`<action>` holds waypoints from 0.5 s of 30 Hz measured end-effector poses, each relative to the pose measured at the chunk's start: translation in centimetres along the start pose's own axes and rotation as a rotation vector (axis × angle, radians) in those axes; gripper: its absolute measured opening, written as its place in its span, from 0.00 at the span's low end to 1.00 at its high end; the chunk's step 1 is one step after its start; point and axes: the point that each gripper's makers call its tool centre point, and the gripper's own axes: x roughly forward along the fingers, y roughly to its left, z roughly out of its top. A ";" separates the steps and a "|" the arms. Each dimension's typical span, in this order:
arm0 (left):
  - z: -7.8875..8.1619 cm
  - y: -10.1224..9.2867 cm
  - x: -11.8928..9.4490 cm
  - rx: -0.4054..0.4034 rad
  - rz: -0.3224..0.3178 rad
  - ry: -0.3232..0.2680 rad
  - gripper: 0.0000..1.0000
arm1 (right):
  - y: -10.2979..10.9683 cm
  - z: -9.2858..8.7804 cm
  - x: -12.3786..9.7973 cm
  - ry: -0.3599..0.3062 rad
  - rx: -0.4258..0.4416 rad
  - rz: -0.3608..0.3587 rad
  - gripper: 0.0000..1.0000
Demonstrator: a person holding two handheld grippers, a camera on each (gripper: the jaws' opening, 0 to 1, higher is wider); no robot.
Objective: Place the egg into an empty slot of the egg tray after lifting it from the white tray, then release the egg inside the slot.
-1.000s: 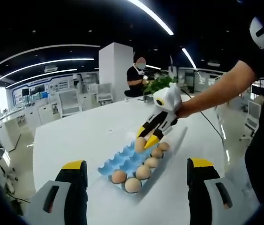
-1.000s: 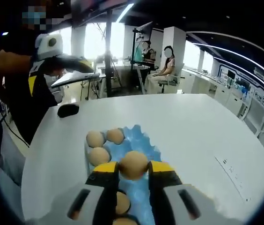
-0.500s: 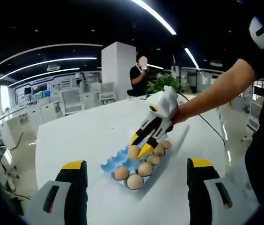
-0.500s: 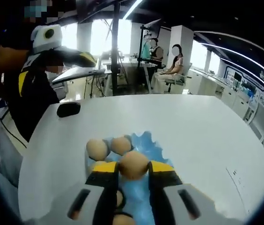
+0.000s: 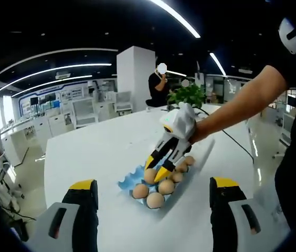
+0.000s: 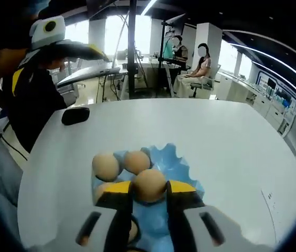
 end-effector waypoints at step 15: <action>0.0 0.1 0.0 -0.003 0.010 0.004 0.90 | 0.0 -0.5 0.3 0.023 0.007 0.018 0.26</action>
